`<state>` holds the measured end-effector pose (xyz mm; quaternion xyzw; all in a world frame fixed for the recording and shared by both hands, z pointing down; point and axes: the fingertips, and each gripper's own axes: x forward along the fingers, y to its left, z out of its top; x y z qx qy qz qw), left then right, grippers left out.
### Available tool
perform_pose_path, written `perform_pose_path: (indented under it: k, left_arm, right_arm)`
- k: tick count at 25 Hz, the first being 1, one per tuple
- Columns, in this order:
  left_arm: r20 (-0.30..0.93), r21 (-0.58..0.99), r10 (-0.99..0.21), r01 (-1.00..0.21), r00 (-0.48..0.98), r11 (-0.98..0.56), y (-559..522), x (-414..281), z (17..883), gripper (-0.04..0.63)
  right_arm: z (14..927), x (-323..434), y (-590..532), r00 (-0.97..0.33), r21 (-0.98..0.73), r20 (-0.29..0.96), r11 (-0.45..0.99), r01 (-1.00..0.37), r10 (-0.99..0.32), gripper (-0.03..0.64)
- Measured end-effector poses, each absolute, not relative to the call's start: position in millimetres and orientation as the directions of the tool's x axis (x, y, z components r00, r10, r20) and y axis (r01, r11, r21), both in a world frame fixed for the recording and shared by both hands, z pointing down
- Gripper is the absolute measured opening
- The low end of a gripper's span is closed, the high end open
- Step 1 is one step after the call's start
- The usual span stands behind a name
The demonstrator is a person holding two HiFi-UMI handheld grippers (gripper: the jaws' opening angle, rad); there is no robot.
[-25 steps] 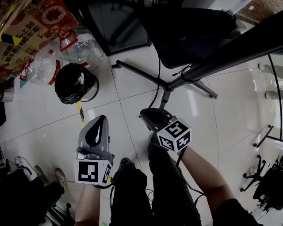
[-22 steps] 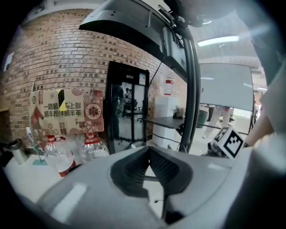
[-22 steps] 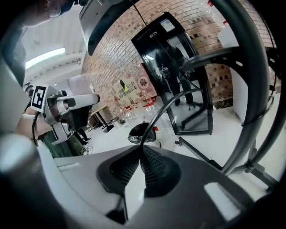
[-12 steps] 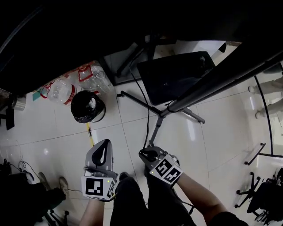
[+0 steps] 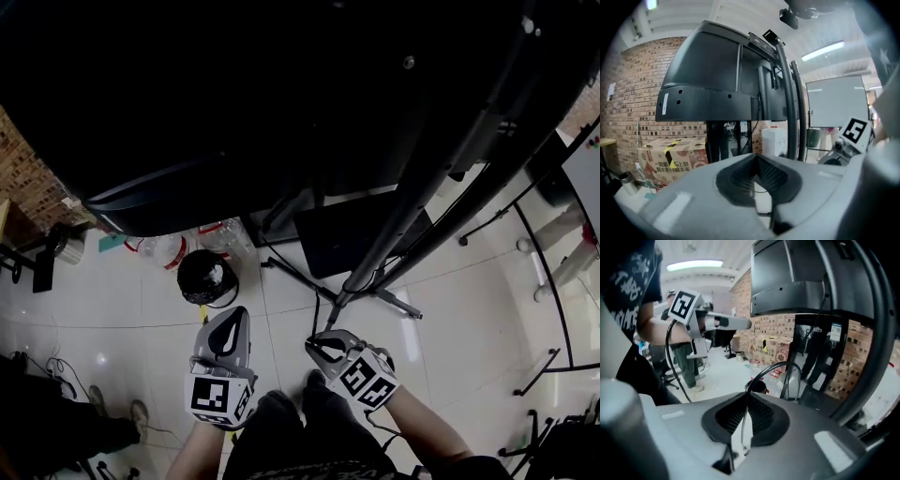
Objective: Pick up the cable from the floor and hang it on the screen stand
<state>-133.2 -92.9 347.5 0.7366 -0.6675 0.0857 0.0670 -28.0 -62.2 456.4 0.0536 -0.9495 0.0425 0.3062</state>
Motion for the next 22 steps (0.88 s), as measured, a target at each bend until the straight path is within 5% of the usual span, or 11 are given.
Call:
perform_pose_path:
  k: [8, 22]
  left_arm:
    - [0.178, -0.017, -0.971, -0.986, 0.161, -0.166, -95, -120, 302, 0.005]
    - [0.044, -0.047, -0.911, -0.910, 0.409, -0.411, -138, -96, 212, 0.005]
  right_arm:
    - [375, -22, -104, -0.888, -0.145, 0.412, 0.947, -0.286, -0.205, 0.018]
    - [215, -12, -144, -0.886, -0.037, 0.355, 0.943, -0.331, -0.298, 0.020]
